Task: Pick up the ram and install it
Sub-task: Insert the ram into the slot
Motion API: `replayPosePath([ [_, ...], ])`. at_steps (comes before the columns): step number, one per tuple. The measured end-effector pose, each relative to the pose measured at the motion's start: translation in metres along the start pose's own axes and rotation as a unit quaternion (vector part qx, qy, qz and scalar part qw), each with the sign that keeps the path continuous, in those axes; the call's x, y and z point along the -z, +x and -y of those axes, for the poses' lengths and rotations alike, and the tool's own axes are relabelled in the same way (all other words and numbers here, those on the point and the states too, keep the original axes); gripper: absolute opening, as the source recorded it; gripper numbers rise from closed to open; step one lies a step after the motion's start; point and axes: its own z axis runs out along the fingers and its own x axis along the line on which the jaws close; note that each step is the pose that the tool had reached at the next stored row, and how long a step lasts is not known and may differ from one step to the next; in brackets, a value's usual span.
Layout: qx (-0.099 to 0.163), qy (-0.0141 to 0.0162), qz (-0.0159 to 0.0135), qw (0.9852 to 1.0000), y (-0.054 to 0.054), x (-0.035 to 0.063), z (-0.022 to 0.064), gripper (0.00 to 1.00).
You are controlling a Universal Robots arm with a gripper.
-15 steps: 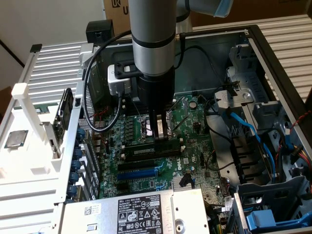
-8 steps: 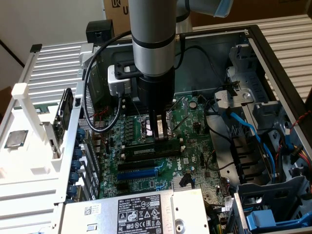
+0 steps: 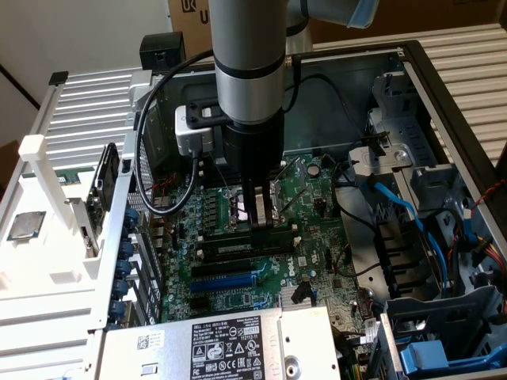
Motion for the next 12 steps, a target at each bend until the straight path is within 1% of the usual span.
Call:
replayPosePath([
  [1,0.0,0.0,0.0,1.0,0.0,0.0,0.0,0.22],
  [9,0.0,0.0,0.0001,1.0,0.0,0.0,0.0,0.22],
  [12,0.0,0.0,0.0,1.0,0.0,0.0015,0.0,0.22],
])
